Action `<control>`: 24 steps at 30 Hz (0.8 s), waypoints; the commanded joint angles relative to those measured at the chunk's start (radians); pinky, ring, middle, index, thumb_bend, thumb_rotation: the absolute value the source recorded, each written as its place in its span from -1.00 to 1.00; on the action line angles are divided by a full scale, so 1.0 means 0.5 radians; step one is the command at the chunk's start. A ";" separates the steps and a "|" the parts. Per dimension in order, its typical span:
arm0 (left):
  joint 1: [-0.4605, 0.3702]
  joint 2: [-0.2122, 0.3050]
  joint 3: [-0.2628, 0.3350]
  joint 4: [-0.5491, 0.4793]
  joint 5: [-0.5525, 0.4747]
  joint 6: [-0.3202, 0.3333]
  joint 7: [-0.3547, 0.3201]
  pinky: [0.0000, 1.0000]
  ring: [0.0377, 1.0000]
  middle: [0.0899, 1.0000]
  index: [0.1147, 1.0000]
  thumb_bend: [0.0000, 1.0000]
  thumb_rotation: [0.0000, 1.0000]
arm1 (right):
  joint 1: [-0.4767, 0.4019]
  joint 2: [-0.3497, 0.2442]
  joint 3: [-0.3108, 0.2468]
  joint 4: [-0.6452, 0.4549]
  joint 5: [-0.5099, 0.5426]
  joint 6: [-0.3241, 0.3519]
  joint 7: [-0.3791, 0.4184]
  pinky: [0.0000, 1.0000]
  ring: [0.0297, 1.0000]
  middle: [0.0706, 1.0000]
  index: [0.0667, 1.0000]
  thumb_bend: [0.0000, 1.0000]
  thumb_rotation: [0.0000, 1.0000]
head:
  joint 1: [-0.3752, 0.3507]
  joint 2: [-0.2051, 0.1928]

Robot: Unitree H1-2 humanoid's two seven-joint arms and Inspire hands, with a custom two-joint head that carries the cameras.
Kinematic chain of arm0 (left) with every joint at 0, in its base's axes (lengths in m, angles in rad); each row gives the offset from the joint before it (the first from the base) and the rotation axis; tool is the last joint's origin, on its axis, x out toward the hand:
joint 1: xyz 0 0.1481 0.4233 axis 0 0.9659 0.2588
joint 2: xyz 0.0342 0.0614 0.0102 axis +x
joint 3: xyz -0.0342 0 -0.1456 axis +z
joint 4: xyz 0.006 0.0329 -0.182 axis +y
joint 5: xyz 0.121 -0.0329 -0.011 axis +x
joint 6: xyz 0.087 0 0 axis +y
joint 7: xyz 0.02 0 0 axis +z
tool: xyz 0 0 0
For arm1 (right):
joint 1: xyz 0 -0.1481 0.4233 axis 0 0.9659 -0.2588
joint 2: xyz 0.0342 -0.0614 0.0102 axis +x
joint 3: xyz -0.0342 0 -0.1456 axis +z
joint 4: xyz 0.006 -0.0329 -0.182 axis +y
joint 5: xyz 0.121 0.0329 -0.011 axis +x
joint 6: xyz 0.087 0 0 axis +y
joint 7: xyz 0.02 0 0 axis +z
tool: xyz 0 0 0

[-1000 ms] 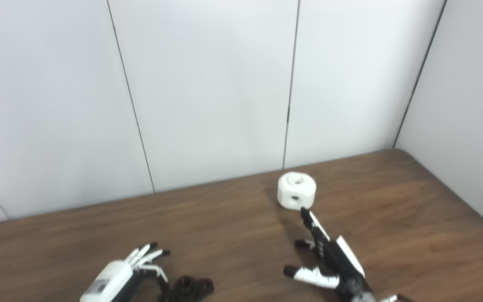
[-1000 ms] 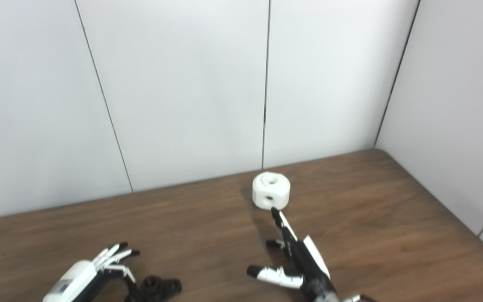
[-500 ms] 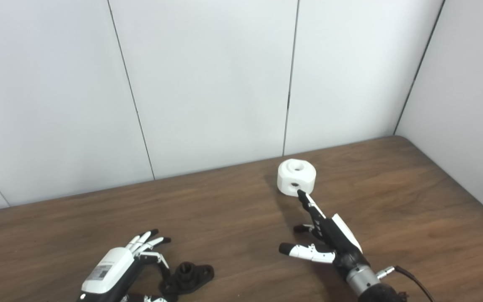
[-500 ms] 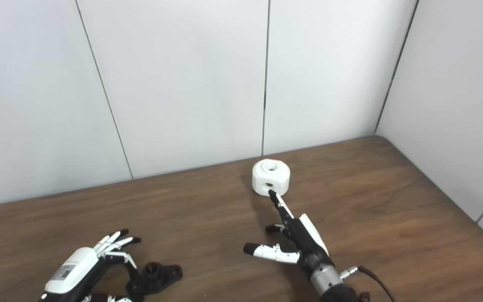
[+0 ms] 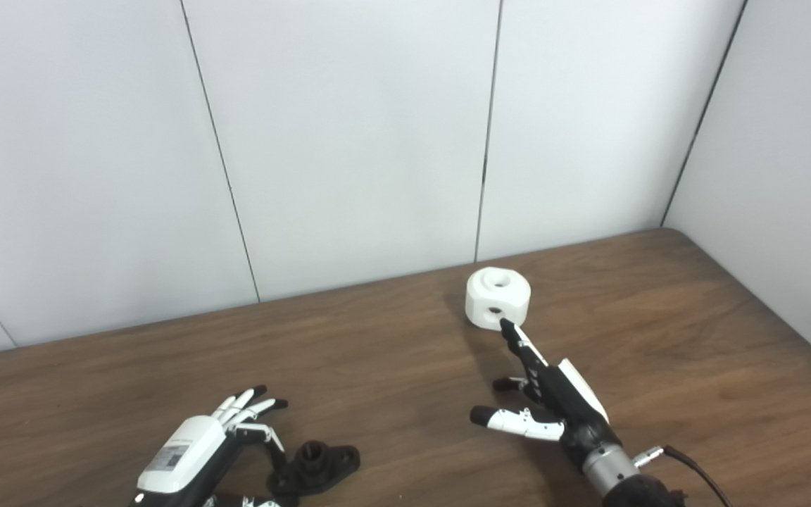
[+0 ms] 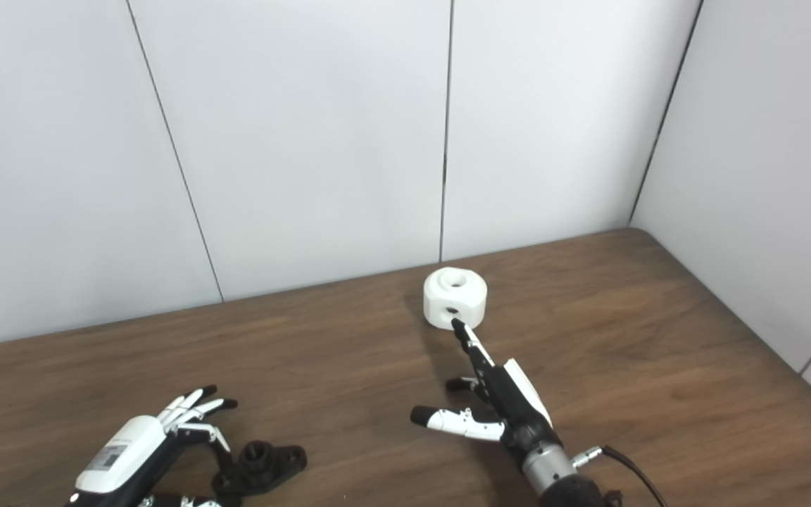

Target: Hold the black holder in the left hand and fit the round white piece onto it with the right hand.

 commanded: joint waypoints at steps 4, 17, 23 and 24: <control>0.010 -0.002 -0.031 -0.002 0.032 -0.042 -0.053 1.00 0.98 0.78 -0.17 0.03 -0.90 | 0.010 -0.036 0.011 0.019 0.009 0.061 0.058 0.66 0.90 0.96 0.99 0.29 0.73 | 0.012 0.003; -0.003 -0.025 -0.022 0.066 0.050 -0.121 0.014 1.00 0.97 0.77 -0.18 0.03 -0.90 | 0.019 -0.057 0.011 0.004 0.052 0.097 0.102 0.70 0.93 0.99 1.00 0.42 0.66 | 0.018 -0.002; -0.002 -0.023 -0.021 0.060 0.054 -0.111 0.004 1.00 0.98 0.78 -0.18 0.03 -0.90 | 0.018 -0.093 0.038 -0.001 0.011 0.128 0.123 0.75 0.95 1.00 1.00 0.47 0.72 | 0.016 -0.004; -0.002 -0.023 -0.021 0.057 0.055 -0.107 0.000 1.00 0.98 0.78 -0.18 0.03 -0.90 | 0.017 -0.101 0.044 0.005 0.009 0.119 0.126 0.75 0.95 1.00 1.00 0.48 0.73 | 0.016 -0.004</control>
